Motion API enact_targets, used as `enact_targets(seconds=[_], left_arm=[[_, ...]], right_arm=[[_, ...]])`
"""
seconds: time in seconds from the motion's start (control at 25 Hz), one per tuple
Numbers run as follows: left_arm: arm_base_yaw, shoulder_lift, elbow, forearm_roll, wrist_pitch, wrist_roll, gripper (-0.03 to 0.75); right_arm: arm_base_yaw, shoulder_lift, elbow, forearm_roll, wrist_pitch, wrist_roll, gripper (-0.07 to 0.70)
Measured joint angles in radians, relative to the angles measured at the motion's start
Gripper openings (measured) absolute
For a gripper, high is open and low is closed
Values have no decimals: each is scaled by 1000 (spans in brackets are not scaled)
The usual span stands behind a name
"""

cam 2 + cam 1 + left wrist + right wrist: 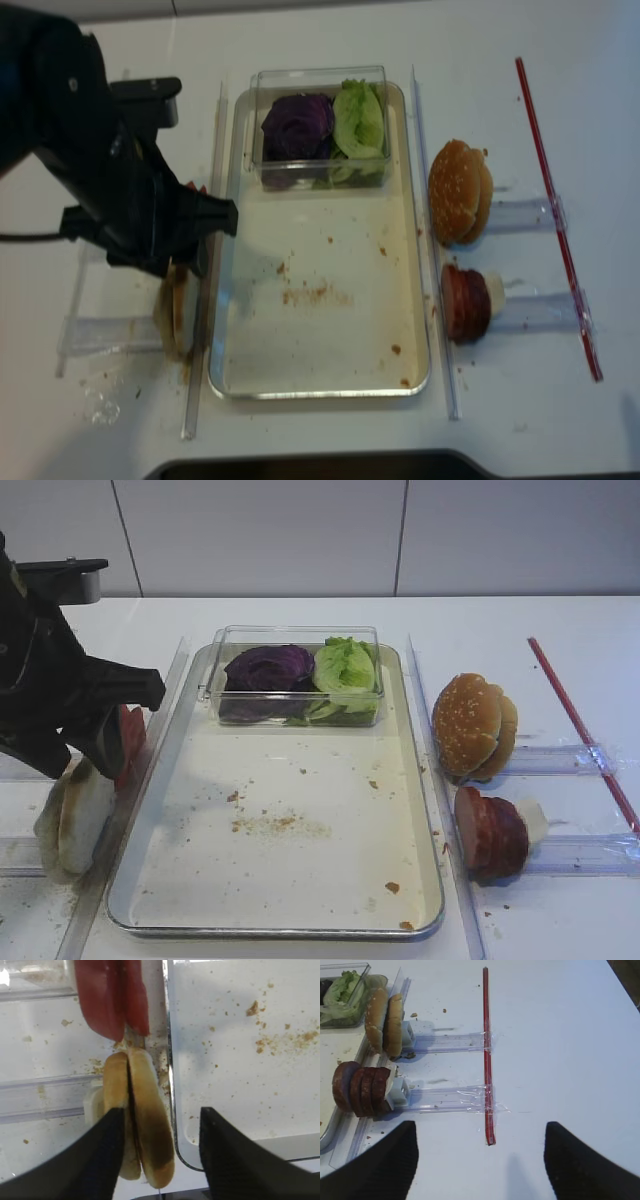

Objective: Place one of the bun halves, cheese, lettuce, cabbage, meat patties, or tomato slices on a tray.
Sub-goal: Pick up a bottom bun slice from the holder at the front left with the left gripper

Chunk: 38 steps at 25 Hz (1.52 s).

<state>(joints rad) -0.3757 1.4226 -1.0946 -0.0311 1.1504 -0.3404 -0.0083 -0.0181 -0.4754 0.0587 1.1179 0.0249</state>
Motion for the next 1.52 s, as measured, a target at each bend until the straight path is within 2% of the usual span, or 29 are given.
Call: enact_targets(seconds=[0.16,0.56,1.12,1.52], left_arm=[[0,2,0,0,0,0,308],[0,2,0,0,9,-2,186],[0,2,0,0,14,8,177],[0,49,-7,0,48,15,171]], right_arm=[[0,0,0,0,0,0,526],[0,0,0,0,0,0,526],[0,0,0,0,0,0,526],[0,0,0,0,0,0,526]])
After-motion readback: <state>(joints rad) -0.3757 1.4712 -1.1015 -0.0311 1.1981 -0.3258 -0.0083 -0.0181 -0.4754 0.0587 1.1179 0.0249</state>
